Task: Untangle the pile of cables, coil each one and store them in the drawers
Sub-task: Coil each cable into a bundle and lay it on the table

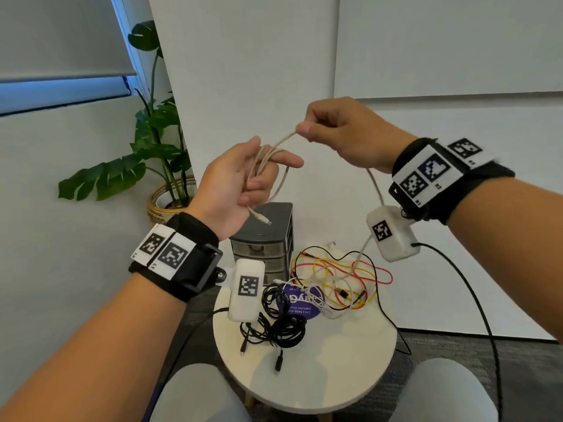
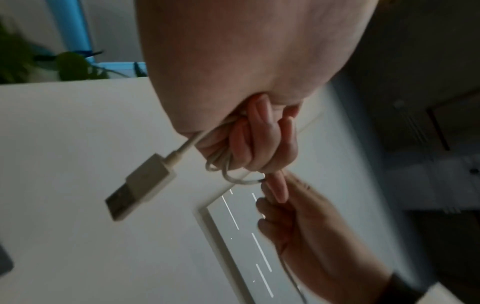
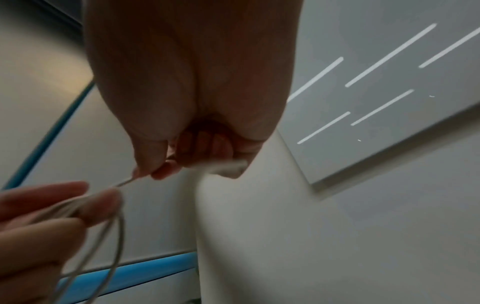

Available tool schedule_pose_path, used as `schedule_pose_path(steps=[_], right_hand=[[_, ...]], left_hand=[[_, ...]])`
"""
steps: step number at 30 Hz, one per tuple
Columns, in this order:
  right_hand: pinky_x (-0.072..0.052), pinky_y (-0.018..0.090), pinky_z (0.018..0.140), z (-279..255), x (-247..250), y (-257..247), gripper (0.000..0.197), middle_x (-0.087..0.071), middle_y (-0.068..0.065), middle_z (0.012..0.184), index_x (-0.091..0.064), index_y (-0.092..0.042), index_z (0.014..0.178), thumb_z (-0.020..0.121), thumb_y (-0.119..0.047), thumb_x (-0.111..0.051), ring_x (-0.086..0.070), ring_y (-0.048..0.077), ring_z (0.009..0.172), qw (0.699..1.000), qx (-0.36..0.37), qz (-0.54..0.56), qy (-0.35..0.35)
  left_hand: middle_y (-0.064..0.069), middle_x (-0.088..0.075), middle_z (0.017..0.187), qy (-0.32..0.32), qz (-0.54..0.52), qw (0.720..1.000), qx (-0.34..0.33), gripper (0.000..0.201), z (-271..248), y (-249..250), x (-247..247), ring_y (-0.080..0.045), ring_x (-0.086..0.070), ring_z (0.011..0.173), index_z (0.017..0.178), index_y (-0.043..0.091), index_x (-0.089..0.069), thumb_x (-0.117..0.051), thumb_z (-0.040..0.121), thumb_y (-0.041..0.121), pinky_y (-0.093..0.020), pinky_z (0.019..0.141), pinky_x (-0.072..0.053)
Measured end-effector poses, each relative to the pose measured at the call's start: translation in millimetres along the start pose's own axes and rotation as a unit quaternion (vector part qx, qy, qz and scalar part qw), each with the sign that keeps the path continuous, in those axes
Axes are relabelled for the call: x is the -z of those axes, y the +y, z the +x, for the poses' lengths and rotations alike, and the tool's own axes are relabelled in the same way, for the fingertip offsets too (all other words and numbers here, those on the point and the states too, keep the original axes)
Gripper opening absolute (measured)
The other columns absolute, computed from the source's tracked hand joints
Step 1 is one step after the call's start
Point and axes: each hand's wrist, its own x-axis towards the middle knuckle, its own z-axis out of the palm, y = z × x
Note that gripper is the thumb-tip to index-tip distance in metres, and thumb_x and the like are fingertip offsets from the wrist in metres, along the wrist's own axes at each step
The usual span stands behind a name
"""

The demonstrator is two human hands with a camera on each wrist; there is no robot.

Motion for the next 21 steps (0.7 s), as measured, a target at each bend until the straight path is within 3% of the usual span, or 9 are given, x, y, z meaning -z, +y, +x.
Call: schedule_pose_path(steps=[4, 6, 8, 10, 14, 16, 17, 19, 21], right_hand=[[-0.033, 0.009, 0.049, -17, -26, 20, 0.032, -0.045, -0.018, 0.054, -0.057, -0.015, 0.081, 0.107, -0.033, -0.05, -0.041, -0.001, 0.05, 0.999, -0.033, 0.011, -0.029], [-0.035, 0.01, 0.047, -25, -39, 27, 0.034, -0.047, -0.02, 0.053, -0.062, -0.005, 0.091, 0.108, -0.03, -0.045, -0.043, -0.001, 0.048, 0.997, -0.05, 0.032, -0.045], [-0.034, 0.011, 0.045, -35, -47, 32, 0.038, -0.048, -0.011, 0.063, -0.064, -0.002, 0.098, 0.109, -0.031, -0.041, -0.04, 0.0, 0.046, 0.993, -0.073, 0.055, -0.07], [-0.034, 0.009, 0.049, -46, -53, 34, 0.04, -0.048, -0.004, 0.067, -0.063, -0.009, 0.089, 0.109, -0.034, -0.039, -0.041, -0.001, 0.047, 0.991, -0.076, 0.028, -0.108], [-0.035, 0.014, 0.058, -67, -67, 28, 0.04, -0.048, -0.013, 0.063, -0.062, -0.017, 0.086, 0.109, -0.038, -0.037, -0.044, 0.001, 0.056, 0.977, -0.035, -0.042, -0.206], [-0.035, 0.015, 0.061, -69, -64, 16, 0.038, -0.05, -0.017, 0.062, -0.065, -0.019, 0.085, 0.108, -0.037, -0.04, -0.045, 0.003, 0.059, 0.97, -0.01, -0.027, -0.239], [-0.036, 0.015, 0.063, -67, -59, 9, 0.037, -0.052, -0.019, 0.063, -0.067, -0.019, 0.084, 0.108, -0.034, -0.043, -0.047, 0.003, 0.063, 0.968, 0.008, -0.029, -0.248], [-0.039, 0.016, 0.07, -60, -44, -1, 0.032, -0.056, -0.026, 0.067, -0.069, -0.017, 0.083, 0.106, -0.027, -0.05, -0.055, 0.001, 0.074, 0.967, 0.036, -0.044, -0.248], [-0.037, 0.015, 0.066, -52, -28, -2, 0.027, -0.056, -0.023, 0.063, -0.07, -0.015, 0.083, 0.104, -0.024, -0.055, -0.053, 0.001, 0.068, 0.972, 0.041, -0.057, -0.223]], left_hand=[[0.001, -0.048, 0.063, 0.005, -0.015, 1.0, -0.014, 0.045, -6, -7, -9, -0.01, -0.044, 0.048, 0.121, -0.005, -0.065, -0.038, 0.108, 0.028, -0.019, 0.05, -0.038], [-0.001, -0.063, 0.07, -0.001, -0.038, 0.999, -0.013, 0.042, -6, -10, -15, -0.01, -0.06, 0.055, 0.123, -0.007, -0.063, -0.04, 0.108, 0.024, -0.018, 0.055, -0.048], [-0.008, -0.075, 0.083, -0.009, -0.068, 0.998, -0.011, 0.039, -7, -12, -20, -0.011, -0.072, 0.068, 0.123, -0.006, -0.063, -0.039, 0.108, 0.021, -0.018, 0.061, -0.056], [-0.011, -0.076, 0.092, -0.001, -0.09, 0.996, -0.017, 0.039, -7, -12, -21, -0.01, -0.072, 0.069, 0.123, -0.005, -0.063, -0.036, 0.109, 0.02, -0.016, 0.062, -0.056], [-0.006, -0.075, 0.09, 0.101, -0.025, 0.994, -0.041, 0.037, -2, -18, -20, -0.006, -0.046, 0.048, 0.128, -0.002, -0.06, -0.035, 0.111, 0.02, -0.016, 0.055, -0.041], [-0.006, -0.078, 0.101, 0.141, 0.069, 0.987, -0.031, 0.034, -1, -25, -24, -0.01, -0.061, 0.058, 0.131, 0.003, -0.057, -0.035, 0.112, 0.021, -0.02, 0.063, -0.048], [-0.007, -0.076, 0.112, 0.14, 0.104, 0.984, -0.028, 0.031, -2, -29, -27, -0.011, -0.071, 0.073, 0.129, 0.008, -0.058, -0.035, 0.112, 0.021, -0.022, 0.071, -0.054], [-0.003, -0.069, 0.129, 0.128, 0.169, 0.977, -0.025, 0.029, -1, -36, -29, -0.002, -0.072, 0.098, 0.118, 0.018, -0.064, -0.036, 0.112, 0.02, -0.019, 0.086, -0.054], [0.01, -0.072, 0.107, 0.117, 0.261, 0.958, -0.031, 0.034, 0, -36, -27, 0.008, -0.068, 0.091, 0.113, 0.01, -0.069, -0.036, 0.112, 0.018, -0.017, 0.084, -0.053]])
